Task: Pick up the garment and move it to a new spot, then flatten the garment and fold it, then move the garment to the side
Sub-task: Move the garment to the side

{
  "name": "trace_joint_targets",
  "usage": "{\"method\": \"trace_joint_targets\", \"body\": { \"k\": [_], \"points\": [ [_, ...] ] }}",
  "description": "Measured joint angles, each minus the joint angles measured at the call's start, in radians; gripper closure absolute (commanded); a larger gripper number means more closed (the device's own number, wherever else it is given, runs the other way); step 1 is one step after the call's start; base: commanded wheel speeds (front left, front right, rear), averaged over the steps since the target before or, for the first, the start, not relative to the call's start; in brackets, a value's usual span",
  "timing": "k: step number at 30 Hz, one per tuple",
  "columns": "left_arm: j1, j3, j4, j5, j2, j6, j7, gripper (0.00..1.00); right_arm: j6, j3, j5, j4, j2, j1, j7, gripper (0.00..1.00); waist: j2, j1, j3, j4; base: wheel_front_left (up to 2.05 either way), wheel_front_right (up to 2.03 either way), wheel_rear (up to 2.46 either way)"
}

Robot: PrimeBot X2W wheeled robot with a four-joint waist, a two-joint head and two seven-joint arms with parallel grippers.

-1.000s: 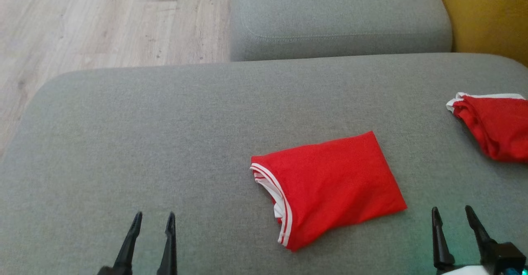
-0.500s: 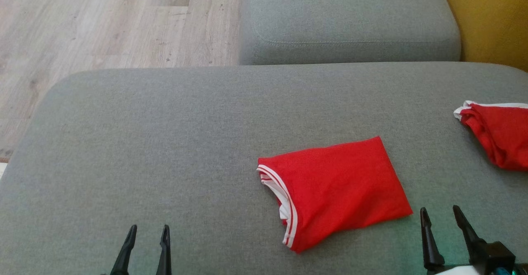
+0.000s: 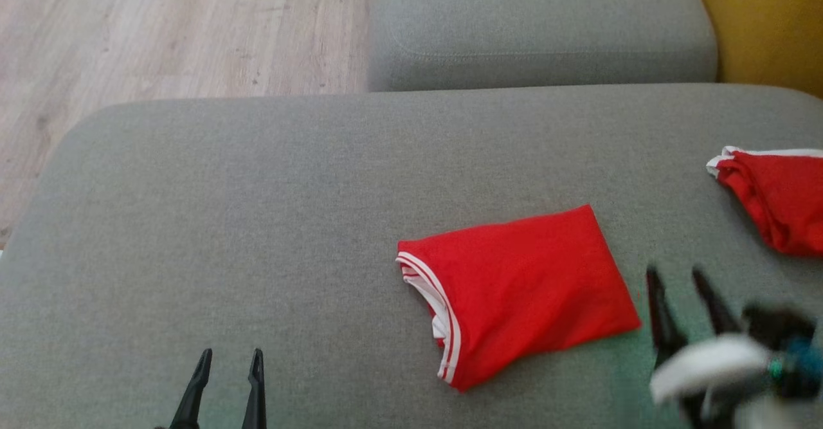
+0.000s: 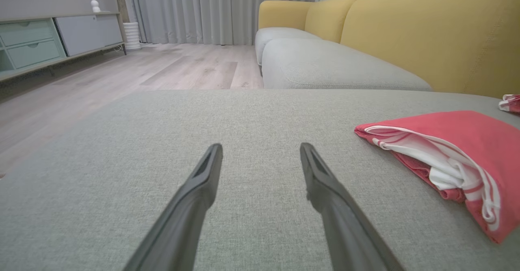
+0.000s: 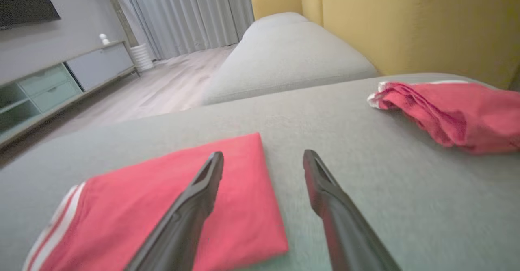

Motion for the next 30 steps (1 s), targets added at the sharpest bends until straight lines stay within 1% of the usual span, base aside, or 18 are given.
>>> {"method": "trace_joint_targets", "body": {
  "k": [3, 6, 8, 10, 14, 17, 20, 21, 22, 24, 26, 30],
  "points": [
    [-0.002, 0.0, -0.004, 0.0, 0.0, -0.006, 0.0, 0.0, 0.0, 0.016, 0.115, -0.024, -0.06, -0.128, 0.169, 0.0, 0.0, 0.0, 0.016, -0.003, 0.0, 0.0, 0.0],
    [-0.007, -0.002, -0.012, 0.0, 0.0, -0.007, 0.0, 0.0, 0.0, 0.044, 0.185, -0.018, -0.12, -0.243, 0.374, 0.0, 0.0, 0.0, 0.036, 0.002, 0.0, 0.0, 0.0],
    [-0.013, -0.004, -0.012, 0.0, 0.0, -0.009, 0.0, 0.0, 0.0, 0.055, 0.225, 0.017, -0.133, -0.293, 0.49, 0.0, 0.0, 0.0001, 0.052, 0.01, 0.0, 0.0, 0.0],
    [-0.027, -0.006, -0.011, 0.0, 0.0, -0.015, 0.0, 0.0, 0.0, 0.076, 0.237, 0.071, -0.144, -0.326, 0.579, 0.0, 0.0, 0.0002, 0.065, 0.023, 0.0, 0.0, 0.0],
    [-0.054, -0.013, -0.002, 0.0, -0.001, -0.02, 0.0, 0.0, 0.0, 0.095, 0.217, 0.195, -0.155, -0.363, 0.677, 0.0, 0.0, 0.0001, 0.081, 0.058, 0.0, 0.0, 0.0],
    [-0.055, -0.024, 0.003, 0.0, -0.001, -0.02, 0.0, 0.0, 0.0, 0.1, 0.175, 0.273, -0.157, -0.379, 0.711, 0.0, 0.0, 0.0002, 0.09, 0.085, 0.0, 0.0, 0.0],
    [-0.055, -0.027, 0.003, 0.0, -0.001, -0.02, 0.0, 0.0, 0.0, 0.094, 0.188, 0.321, -0.146, -0.404, 0.74, 0.0, 0.0, 0.0001, 0.1, 0.102, 0.0, 0.0, 0.0],
    [-0.056, -0.027, 0.003, -0.001, -0.001, -0.02, 0.0, 0.0, 0.0, 0.091, 0.204, 0.329, -0.141, -0.416, 0.749, 0.58, 0.0, 0.0001, 0.103, 0.105, 0.0, 0.0, 0.0],
    [-0.056, -0.028, 0.003, -0.001, -0.001, -0.02, 0.0, 0.0, 0.0, 0.086, 0.22, 0.335, -0.136, -0.427, 0.748, 1.0, 0.0, 0.0001, 0.105, 0.107, 0.0, 0.0, 0.0],
    [-0.06, -0.028, 0.003, -0.002, -0.001, -0.02, 0.0, 0.0, 0.0, 0.077, 0.243, 0.342, -0.124, -0.446, 0.718, 1.0, 0.0, 0.0001, 0.11, 0.102, 0.0, 0.0, 0.0],
    [-0.069, -0.028, 0.001, -0.002, -0.001, -0.019, 0.0, 0.0, 0.0, 0.067, 0.242, 0.351, -0.119, -0.468, 0.664, 1.0, 0.0, 0.0001, 0.114, 0.089, 0.0, 0.0, 0.0],
    [-0.078, -0.03, -0.01, -0.002, -0.002, -0.019, 0.0, 0.0, 0.0, 0.037, 0.207, 0.375, -0.138, -0.566, 0.605, 1.0, 0.0, 0.0, 0.124, 0.044, 0.0, 0.0, 0.0]
  ]
}}
